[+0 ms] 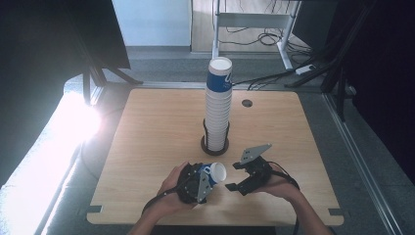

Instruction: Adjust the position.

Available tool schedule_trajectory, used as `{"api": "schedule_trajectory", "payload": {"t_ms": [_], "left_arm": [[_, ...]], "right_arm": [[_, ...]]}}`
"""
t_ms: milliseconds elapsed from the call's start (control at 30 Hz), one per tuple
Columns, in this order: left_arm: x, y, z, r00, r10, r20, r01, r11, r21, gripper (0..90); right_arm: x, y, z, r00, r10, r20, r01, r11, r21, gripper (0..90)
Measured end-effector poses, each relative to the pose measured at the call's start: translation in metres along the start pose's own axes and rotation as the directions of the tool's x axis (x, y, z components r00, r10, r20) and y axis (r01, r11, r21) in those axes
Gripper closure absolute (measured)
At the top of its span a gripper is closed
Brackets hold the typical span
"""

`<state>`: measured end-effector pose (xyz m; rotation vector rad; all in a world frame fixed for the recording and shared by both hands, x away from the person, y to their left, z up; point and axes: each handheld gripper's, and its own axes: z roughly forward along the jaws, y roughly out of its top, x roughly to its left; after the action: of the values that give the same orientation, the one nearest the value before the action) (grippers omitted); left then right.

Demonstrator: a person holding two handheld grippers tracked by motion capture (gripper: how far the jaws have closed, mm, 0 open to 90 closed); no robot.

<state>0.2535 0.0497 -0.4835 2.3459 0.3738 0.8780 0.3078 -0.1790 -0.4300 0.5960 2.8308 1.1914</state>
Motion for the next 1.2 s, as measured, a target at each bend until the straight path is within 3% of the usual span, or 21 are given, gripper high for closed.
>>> {"api": "schedule_trajectory", "payload": {"t_ms": [167, 400, 567, 667, 700, 800, 867, 933, 1067, 1200], "left_arm": [[-0.004, 0.002, 0.000, 0.9993, 0.031, -0.019, -0.031, 0.9995, 0.004, 20.6], [-0.010, 0.005, 0.001, 0.9951, 0.079, -0.061, -0.079, 0.9969, 0.005, 20.5], [-0.016, 0.006, 0.004, 0.9913, 0.105, -0.080, -0.105, 0.9945, 0.006, 20.5], [-0.020, 0.007, 0.006, 0.9851, 0.135, -0.106, -0.135, 0.9908, 0.011, 20.6], [-0.021, 0.008, 0.006, 0.9784, 0.170, -0.117, -0.167, 0.9853, 0.037, 20.6], [-0.023, 0.010, 0.007, 0.9717, 0.201, -0.125, -0.196, 0.9794, 0.050, 20.5], [-0.026, 0.011, 0.008, 0.9750, 0.188, -0.119, -0.185, 0.9821, 0.035, 20.5], [-0.026, 0.012, 0.007, 0.9727, 0.201, -0.116, -0.198, 0.9794, 0.041, 20.5], [-0.029, 0.013, 0.007, 0.9741, 0.191, -0.120, -0.191, 0.9815, 0.013, 20.5], [-0.030, 0.015, 0.006, 0.9674, 0.217, -0.130, -0.216, 0.9761, 0.024, 20.5]], "right_arm": [[-0.003, 0.017, -0.007, 0.9980, 0.042, -0.047, -0.037, 0.995, 0.094, 18.1], [-0.004, 0.032, 0.001, 0.9946, 0.058, -0.087, -0.037, 0.974, 0.224, 17.4], [-0.003, 0.036, 0.013, 0.9937, 0.056, -0.097, -0.028, 0.962, 0.271, 16.6], [-0.004, 0.037, 0.021, 0.9931, 0.058, -0.102, -0.026, 0.957, 0.290, 16.4], [-0.004, 0.037, 0.023, 0.9929, 0.060, -0.103, -0.027, 0.955, 0.295, 16.4], [-0.004, 0.039, 0.028, 0.9924, 0.064, -0.106, -0.028, 0.950, 0.311, 16.3], [-0.005, 0.041, 0.032, 0.9926, 0.064, -0.103, -0.027, 0.946, 0.322, 16.4], [-0.006, 0.042, 0.035, 0.9925, 0.061, -0.106, -0.022, 0.943, 0.331, 16.5], [-0.006, 0.044, 0.040, 0.9900, 0.069, -0.123, -0.022, 0.937, 0.348, 17.7], [-0.007, 0.044, 0.047, 0.9884, 0.070, -0.134, -0.016, 0.929, 0.370, 19.6]]}}
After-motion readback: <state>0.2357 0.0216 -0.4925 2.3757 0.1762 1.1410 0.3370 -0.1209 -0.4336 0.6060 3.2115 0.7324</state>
